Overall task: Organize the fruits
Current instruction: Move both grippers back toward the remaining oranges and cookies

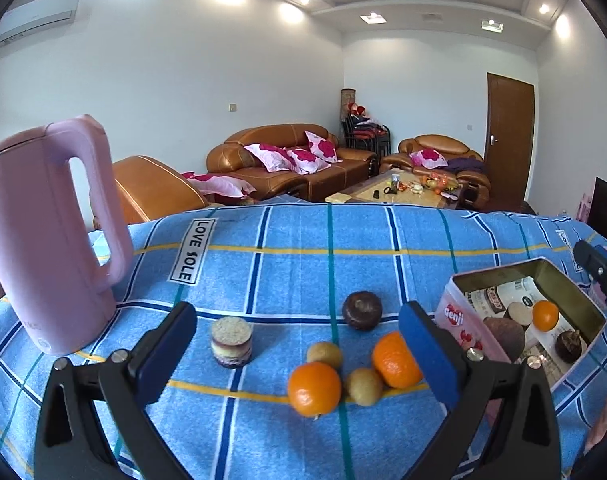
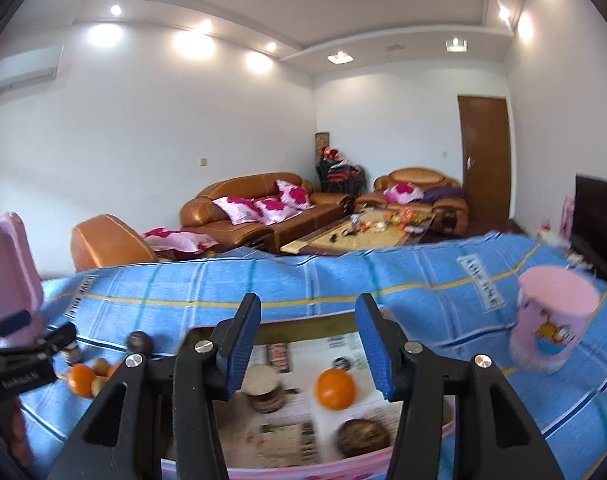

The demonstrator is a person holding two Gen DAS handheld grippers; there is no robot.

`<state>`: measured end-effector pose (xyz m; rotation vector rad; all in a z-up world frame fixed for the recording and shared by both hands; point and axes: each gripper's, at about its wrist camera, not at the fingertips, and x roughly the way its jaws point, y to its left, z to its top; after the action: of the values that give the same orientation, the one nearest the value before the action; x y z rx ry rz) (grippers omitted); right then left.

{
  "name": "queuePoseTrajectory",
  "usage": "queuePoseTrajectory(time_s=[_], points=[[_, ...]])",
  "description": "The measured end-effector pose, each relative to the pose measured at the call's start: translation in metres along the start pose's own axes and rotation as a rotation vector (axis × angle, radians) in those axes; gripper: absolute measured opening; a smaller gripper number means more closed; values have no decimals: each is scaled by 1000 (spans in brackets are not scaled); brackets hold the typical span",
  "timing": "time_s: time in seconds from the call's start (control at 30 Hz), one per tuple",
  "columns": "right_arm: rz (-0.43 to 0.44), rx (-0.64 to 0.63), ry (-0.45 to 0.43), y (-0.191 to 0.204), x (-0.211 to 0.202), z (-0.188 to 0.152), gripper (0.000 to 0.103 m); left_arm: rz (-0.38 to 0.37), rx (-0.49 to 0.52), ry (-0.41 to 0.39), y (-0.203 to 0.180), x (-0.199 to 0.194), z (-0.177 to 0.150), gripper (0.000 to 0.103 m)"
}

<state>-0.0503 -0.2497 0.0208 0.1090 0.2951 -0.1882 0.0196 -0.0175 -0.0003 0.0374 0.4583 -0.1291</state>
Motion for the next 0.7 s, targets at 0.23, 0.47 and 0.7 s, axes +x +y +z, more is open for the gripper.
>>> queuePoseTrajectory(time_s=[0.23, 0.47, 0.7], points=[[79, -16, 10, 48, -1, 3, 52, 1, -28, 15, 11, -5, -4, 103], [159, 12, 28, 91, 9, 15, 52, 0, -73, 28, 22, -12, -10, 103], [202, 29, 31, 122, 23, 3, 52, 20, -34, 16, 20, -20, -14, 103]])
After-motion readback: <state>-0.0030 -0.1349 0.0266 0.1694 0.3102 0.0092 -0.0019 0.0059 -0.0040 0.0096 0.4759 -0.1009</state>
